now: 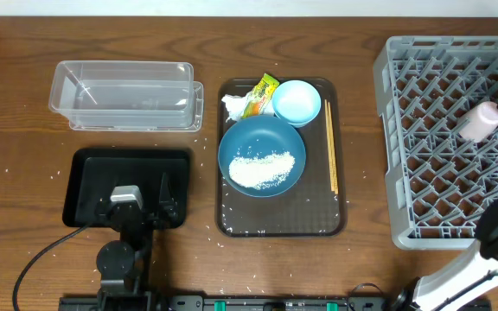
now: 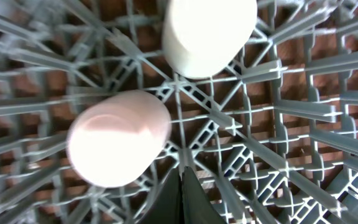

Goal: Sort waste into correct bins and load items into the dishwasher rack
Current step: 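Lower the pink cup into the rack and release it, then move the right gripper to the chopsticks and grasp them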

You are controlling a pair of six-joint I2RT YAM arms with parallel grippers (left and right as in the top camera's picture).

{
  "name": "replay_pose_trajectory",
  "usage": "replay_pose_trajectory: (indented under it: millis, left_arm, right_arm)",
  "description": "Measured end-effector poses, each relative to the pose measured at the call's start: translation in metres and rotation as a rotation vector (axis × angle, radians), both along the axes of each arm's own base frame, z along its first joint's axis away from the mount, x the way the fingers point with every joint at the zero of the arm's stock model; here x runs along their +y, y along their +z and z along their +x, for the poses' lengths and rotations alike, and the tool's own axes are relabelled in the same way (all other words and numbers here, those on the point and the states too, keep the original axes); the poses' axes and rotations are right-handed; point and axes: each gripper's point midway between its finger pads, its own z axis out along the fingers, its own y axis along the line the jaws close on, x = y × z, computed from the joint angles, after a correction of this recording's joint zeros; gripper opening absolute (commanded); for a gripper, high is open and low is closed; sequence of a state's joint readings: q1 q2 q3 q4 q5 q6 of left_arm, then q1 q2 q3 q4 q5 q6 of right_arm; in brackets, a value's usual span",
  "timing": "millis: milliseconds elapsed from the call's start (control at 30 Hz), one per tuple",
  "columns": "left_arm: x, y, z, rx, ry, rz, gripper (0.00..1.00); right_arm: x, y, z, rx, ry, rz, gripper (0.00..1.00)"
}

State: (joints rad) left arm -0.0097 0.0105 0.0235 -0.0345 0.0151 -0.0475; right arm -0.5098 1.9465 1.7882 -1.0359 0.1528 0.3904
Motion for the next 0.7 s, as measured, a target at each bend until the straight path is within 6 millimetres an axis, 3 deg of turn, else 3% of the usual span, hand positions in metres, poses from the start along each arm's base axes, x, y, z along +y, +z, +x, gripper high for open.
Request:
replay_pose_trajectory:
  millis: [100, 167, 333, 433, 500, 600, 633, 700]
  left_arm:
    - [0.0, 0.0, 0.0, 0.0, 0.0, 0.0, 0.98]
    - [0.0, 0.0, 0.0, 0.0, 0.0, 0.0, 0.98]
    - [0.0, 0.0, 0.0, 0.0, 0.0, 0.0, 0.98]
    - [0.0, 0.0, 0.0, 0.0, 0.0, 0.0, 0.98]
    - [0.0, 0.0, 0.0, 0.0, 0.0, 0.0, 0.98]
    - [0.0, 0.0, 0.0, 0.0, 0.0, 0.0, 0.98]
    - [0.0, 0.0, 0.0, 0.0, 0.0, 0.0, 0.98]
    - [0.0, 0.0, 0.0, 0.0, 0.0, 0.0, 0.98]
  right_arm:
    - [0.01, 0.017, 0.005, -0.065, 0.028, 0.023, 0.02]
    - [0.027, 0.024, 0.016, -0.131, 0.098, 0.099, 0.07]
    - [0.091, 0.048, 0.056, -0.374, 0.402, 0.361, 0.55]
    - [0.133, 0.066, 0.068, -0.478, 0.571, 0.484, 0.7]
    - [0.164, 0.07, 0.069, -0.482, 0.671, 0.538, 0.75]
    - [0.21, 0.064, 0.064, -0.42, 0.776, 0.582, 0.82]
    - [0.226, 0.061, 0.062, -0.389, 0.812, 0.581, 0.95]
    - [0.253, 0.054, 0.061, -0.333, 0.876, 0.552, 0.99]
